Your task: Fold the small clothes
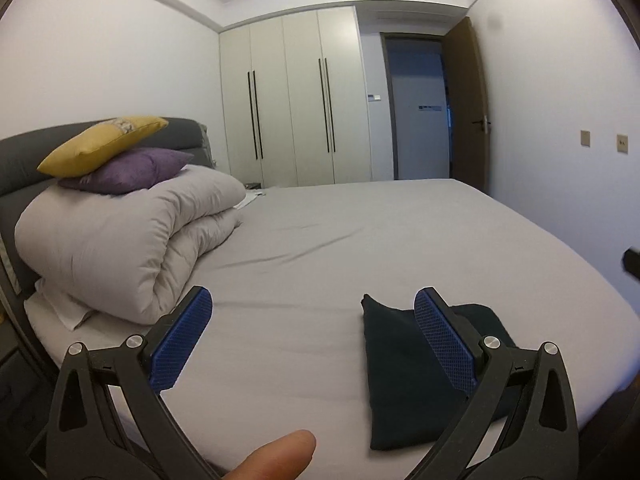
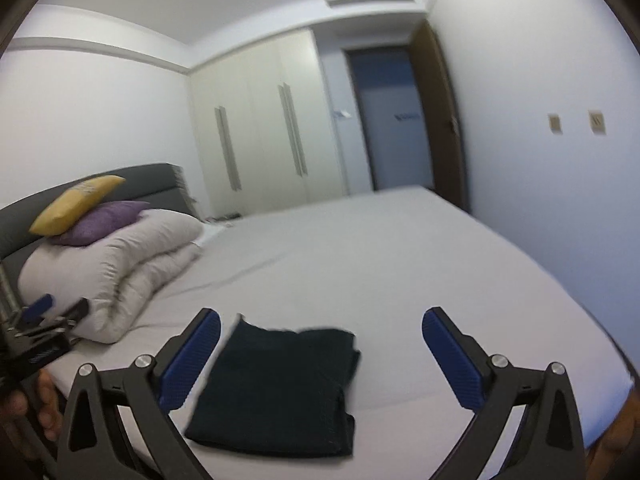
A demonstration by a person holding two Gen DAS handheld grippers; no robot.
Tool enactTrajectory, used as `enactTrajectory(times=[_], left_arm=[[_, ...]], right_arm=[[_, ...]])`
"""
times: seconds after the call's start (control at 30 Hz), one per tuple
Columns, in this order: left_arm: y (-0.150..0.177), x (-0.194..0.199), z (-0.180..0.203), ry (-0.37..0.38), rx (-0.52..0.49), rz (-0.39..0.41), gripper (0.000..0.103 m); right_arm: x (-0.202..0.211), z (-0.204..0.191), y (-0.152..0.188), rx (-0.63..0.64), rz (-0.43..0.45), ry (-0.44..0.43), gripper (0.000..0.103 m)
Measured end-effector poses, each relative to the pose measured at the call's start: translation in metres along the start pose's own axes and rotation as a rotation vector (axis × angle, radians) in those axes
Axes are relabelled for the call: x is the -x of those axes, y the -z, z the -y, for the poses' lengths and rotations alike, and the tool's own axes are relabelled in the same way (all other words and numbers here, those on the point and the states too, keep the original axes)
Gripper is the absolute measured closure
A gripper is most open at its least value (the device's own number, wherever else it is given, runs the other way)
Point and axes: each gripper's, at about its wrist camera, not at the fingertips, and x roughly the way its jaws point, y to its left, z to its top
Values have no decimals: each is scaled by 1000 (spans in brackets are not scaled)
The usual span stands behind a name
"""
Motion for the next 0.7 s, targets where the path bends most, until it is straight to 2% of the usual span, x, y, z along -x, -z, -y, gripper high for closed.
enactTrajectory(times=[0.13, 0.23, 0.27, 0.33, 0.4, 0.5, 0.6, 0.7], left_arm=[[-2, 12, -23, 45, 26, -104, 0], [14, 13, -1, 98, 32, -198, 0], [23, 11, 9, 126, 31, -226, 0], [39, 9, 26, 159, 14, -276, 0], [52, 6, 40, 159, -16, -317, 0], [69, -1, 52, 140, -35, -381, 0], [80, -20, 49, 135, -26, -412, 0], [86, -34, 47, 126, -19, -432, 0]], right_arm=[[27, -15, -21, 39, 30, -23, 0], [31, -23, -26, 54, -15, -63, 0], [28, -24, -24, 59, -60, -77, 0], [20, -25, -17, 58, -122, -44, 0], [-1, -26, -1, 75, -218, 52, 0], [-24, -18, 18, 39, -345, 109, 0], [-38, -6, 29, -38, -420, 103, 0], [-46, -2, 32, -50, -453, 119, 0]])
